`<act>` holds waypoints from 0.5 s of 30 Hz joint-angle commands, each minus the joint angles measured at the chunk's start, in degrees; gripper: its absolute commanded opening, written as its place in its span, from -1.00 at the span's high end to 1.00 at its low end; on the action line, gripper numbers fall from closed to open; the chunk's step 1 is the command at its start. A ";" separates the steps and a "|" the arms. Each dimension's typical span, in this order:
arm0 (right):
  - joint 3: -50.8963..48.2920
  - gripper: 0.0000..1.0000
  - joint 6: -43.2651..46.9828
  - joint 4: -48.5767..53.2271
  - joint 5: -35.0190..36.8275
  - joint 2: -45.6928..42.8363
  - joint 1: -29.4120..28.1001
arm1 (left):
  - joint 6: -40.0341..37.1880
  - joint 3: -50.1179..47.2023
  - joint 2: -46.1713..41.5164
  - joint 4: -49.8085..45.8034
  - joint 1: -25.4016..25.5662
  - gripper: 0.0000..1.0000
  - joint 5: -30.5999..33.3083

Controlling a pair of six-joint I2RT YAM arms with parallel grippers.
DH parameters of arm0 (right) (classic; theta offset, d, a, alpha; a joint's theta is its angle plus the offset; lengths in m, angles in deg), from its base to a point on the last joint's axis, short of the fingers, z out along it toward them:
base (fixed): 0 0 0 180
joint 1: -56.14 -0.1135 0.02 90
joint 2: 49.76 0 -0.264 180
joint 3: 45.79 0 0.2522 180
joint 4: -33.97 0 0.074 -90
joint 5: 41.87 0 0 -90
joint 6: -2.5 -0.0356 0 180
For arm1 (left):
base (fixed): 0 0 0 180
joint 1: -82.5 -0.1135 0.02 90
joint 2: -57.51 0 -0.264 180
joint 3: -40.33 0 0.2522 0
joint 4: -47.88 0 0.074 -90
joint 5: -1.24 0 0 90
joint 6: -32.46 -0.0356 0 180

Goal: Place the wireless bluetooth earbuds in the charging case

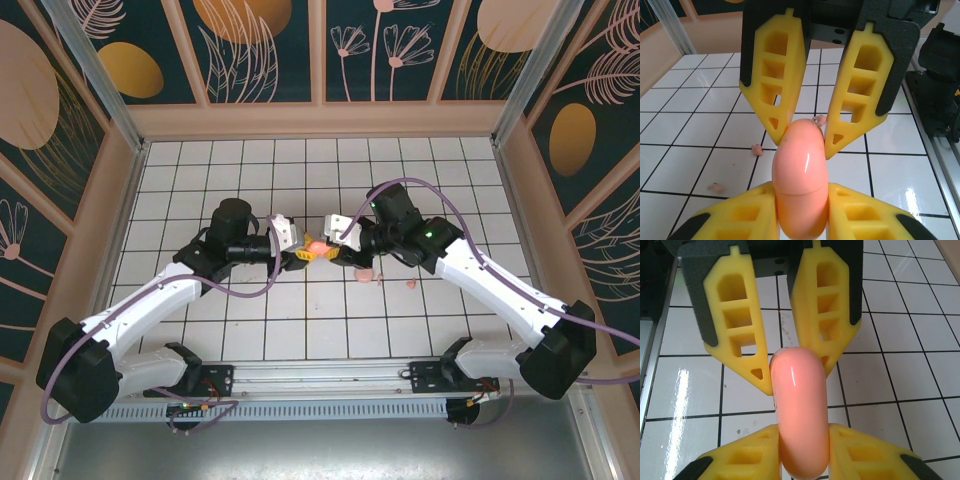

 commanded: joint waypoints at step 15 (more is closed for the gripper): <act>-2.77 0.20 -3.18 -8.39 -1.30 -3.88 2.74 | -1.00 -0.10 -0.29 0.65 0.06 0.55 -0.81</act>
